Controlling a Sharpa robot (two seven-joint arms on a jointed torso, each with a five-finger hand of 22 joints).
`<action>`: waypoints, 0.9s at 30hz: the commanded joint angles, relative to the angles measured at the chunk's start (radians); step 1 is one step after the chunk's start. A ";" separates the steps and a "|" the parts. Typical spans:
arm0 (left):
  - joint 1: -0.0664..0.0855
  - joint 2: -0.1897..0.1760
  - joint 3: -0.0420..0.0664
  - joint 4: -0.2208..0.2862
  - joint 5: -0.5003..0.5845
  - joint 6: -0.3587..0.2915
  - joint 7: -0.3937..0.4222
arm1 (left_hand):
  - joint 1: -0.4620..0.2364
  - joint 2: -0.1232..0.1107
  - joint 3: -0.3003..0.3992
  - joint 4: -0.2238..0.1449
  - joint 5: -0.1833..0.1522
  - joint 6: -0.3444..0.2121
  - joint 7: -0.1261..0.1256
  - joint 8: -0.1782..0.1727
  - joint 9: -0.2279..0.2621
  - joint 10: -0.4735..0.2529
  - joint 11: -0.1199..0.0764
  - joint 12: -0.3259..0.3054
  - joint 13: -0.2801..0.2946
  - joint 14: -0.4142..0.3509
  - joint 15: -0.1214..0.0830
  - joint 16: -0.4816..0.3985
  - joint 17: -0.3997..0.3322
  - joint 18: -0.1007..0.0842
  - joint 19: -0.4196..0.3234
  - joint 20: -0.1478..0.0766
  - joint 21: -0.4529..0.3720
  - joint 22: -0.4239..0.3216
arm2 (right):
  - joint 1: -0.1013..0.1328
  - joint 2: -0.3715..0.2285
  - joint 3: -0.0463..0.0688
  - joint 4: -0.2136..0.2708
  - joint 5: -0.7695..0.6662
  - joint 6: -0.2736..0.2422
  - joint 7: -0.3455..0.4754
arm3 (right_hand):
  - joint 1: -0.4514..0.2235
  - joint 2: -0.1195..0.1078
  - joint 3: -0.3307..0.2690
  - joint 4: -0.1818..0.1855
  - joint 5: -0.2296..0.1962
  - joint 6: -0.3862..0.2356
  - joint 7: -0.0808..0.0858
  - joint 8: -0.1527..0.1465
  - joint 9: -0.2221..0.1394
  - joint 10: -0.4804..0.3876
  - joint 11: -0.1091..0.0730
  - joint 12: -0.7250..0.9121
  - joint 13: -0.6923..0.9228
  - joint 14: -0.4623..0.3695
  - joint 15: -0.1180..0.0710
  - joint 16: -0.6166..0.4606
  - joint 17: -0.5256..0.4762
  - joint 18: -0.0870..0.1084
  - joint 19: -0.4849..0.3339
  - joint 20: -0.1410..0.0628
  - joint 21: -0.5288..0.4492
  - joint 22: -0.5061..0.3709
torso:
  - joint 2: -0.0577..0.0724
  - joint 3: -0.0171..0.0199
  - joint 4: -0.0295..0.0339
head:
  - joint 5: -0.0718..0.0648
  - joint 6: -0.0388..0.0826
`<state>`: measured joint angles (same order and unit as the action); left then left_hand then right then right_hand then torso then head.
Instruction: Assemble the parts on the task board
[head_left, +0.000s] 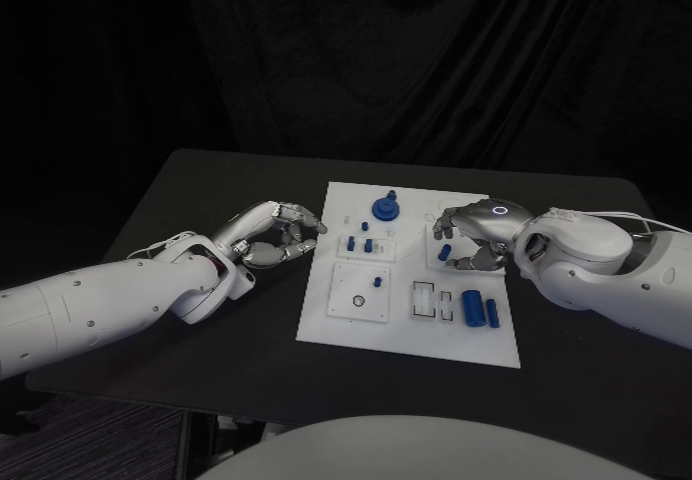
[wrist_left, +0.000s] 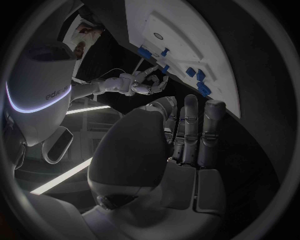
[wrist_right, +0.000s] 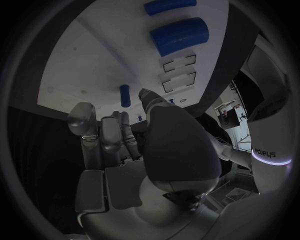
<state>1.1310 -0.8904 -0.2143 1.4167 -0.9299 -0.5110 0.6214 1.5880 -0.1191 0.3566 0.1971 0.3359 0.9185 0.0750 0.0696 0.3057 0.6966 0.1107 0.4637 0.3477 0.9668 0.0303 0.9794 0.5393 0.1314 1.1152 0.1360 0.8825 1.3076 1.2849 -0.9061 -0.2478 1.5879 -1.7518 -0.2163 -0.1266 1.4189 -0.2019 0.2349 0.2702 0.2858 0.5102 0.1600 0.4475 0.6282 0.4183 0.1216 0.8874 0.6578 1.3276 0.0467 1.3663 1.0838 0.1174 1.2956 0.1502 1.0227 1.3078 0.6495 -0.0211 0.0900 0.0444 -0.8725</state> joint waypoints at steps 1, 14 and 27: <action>-0.002 0.003 0.001 0.000 0.006 0.007 0.011 | 0.001 0.008 0.004 0.000 0.004 -0.006 0.001 -0.003 -0.002 -0.003 0.006 0.007 -0.001 -0.007 0.000 -0.007 -0.001 0.009 -0.007 -0.001 -0.004 0.076 | -0.007 0.006 0.000 -0.012 0.001 0.023 -0.020 | 0.007 0.011 0.011 -0.008 0.001 0.016 0.005 0.002 -0.022 0.020 0.003 -0.023 -0.023 0.007 0.000 -0.005 -0.001 -0.009 0.008 0.001 0.005 0.121 | 0.000 -0.0001 0.0011 | 0.000 0.000; -0.004 0.006 0.001 -0.003 0.006 0.011 0.010 | 0.002 0.008 0.004 -0.001 0.005 -0.005 0.002 -0.003 -0.002 -0.002 0.007 0.008 -0.002 -0.007 0.000 -0.007 -0.001 0.009 -0.009 -0.001 -0.006 0.076 | -0.021 0.027 0.001 -0.047 0.001 0.006 0.004 | -0.003 0.030 0.063 -0.047 0.000 0.196 -0.009 -0.080 -0.174 0.191 -0.009 -0.181 -0.177 0.042 -0.013 0.009 0.023 -0.020 0.047 -0.010 0.064 0.135 | -0.001 -0.0002 0.0001 | 0.003 0.000; -0.007 0.009 0.001 -0.007 0.006 0.016 0.007 | 0.006 0.009 0.006 -0.005 0.008 -0.005 0.003 -0.003 -0.003 -0.002 0.007 0.009 -0.003 -0.008 0.000 -0.008 -0.002 0.010 -0.010 -0.001 -0.006 0.076 | -0.026 0.040 0.001 -0.063 0.014 -0.025 0.019 | 0.009 0.042 0.127 -0.083 -0.001 0.274 -0.013 -0.119 -0.213 0.326 -0.013 -0.290 -0.263 0.066 -0.015 0.021 0.048 -0.028 0.073 -0.013 0.110 0.146 | 0.000 0.0000 0.0000 | 0.003 0.000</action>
<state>1.1255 -0.8834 -0.2141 1.4094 -0.9298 -0.5064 0.6212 1.5919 -0.1152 0.3593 0.1944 0.3396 0.9185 0.0750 0.0696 0.3038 0.6966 0.1106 0.4677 0.3466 0.9668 0.0303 0.9756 0.5385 0.1313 1.1116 0.1323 0.8825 1.3075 1.2620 -0.8665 -0.2478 1.5271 -1.7456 -0.2153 -0.1135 1.4292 -0.1677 0.3601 0.1836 0.2858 0.7819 0.1468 0.3319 0.4157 0.7451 0.1077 0.5965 0.3927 1.3878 0.0313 1.3829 1.1311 0.1011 1.3636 0.1357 1.1294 1.3076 0.6488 -0.0213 0.0902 0.0453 -0.8725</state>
